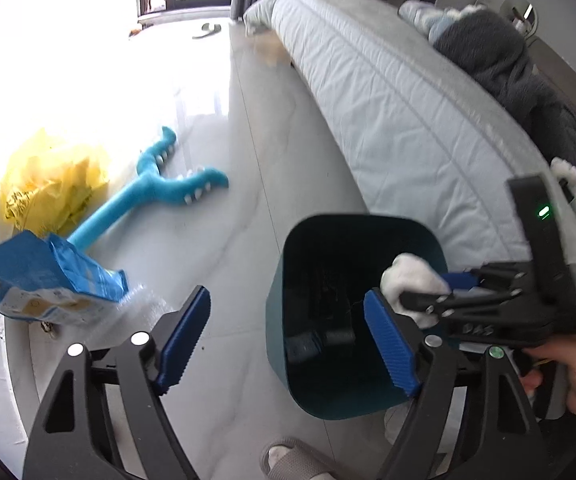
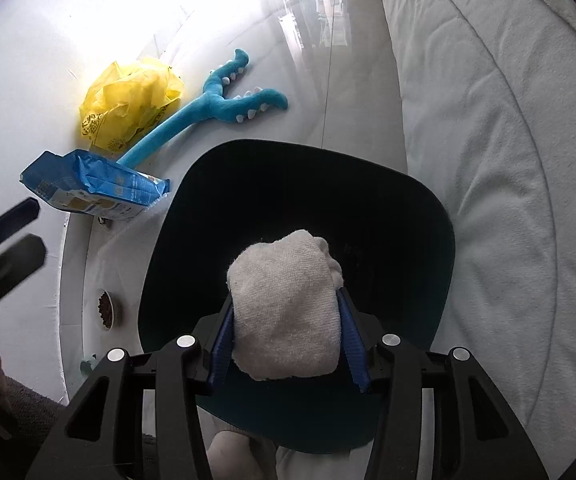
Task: Collect trash
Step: 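Open the left tool over the bin while the right tool releases the cloth ball into it, then raise both tools from the bin and move them over the bed items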
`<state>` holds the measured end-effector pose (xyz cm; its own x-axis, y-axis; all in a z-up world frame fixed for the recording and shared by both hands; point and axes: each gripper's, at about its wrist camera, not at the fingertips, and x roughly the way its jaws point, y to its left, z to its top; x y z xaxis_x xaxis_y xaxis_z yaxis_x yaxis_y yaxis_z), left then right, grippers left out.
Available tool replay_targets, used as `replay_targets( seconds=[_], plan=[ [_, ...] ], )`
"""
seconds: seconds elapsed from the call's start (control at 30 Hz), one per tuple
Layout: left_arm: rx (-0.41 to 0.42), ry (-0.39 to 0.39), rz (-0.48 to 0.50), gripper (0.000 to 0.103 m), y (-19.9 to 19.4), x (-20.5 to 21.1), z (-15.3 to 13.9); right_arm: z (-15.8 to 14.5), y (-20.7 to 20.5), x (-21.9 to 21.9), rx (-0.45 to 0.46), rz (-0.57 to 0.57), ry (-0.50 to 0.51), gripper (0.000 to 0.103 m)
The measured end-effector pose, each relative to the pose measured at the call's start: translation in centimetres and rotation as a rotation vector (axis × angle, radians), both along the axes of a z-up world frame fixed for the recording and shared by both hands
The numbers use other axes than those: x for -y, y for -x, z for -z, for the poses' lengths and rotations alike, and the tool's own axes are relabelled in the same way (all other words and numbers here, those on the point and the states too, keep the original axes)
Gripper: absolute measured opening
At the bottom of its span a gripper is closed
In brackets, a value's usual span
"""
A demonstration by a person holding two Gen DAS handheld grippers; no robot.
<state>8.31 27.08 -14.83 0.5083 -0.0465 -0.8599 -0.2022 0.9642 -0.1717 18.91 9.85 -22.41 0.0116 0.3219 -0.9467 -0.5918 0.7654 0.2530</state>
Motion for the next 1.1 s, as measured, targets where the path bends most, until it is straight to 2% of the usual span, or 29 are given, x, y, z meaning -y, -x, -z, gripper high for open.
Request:
replay_targets(
  seconds=[0.13,0.33,0.5,0.57,0.8,0.9,1.1],
  plan=[
    [0.087,-0.028,-0.015,0.075,0.7,-0.2,-2.5,0.7,0.3,-0.5,-0.007,-0.011,0.018,0.05],
    [0.18,-0.055,-0.058,0.069,1.7,-0.9,-5.8,1.7,0.6,-0.9,-0.01,-0.014,0.05,0.062],
    [0.25,-0.043,-0.08,0.068,2.2,-1.1,-8.1,1.8,1.0,-0.9,-0.001,-0.019,0.057,0.071],
    [0.276,-0.05,-0.079,0.068,2.4,-0.7,-9.1,1.5,1.0,-0.9,0.008,-0.023,0.046,0.071],
    [0.368,-0.04,-0.064,0.068,2.8,0.6,-12.4,-0.9,1.0,-0.8,0.048,-0.039,-0.033,0.076],
    [0.407,-0.014,-0.055,0.068,2.9,1.4,-13.7,-3.0,0.9,-0.4,0.079,-0.04,-0.097,0.077],
    [0.442,-0.049,-0.03,0.068,3.2,2.8,-15.5,-7.4,0.6,1.3,0.171,-0.026,-0.213,0.079]
  ],
)
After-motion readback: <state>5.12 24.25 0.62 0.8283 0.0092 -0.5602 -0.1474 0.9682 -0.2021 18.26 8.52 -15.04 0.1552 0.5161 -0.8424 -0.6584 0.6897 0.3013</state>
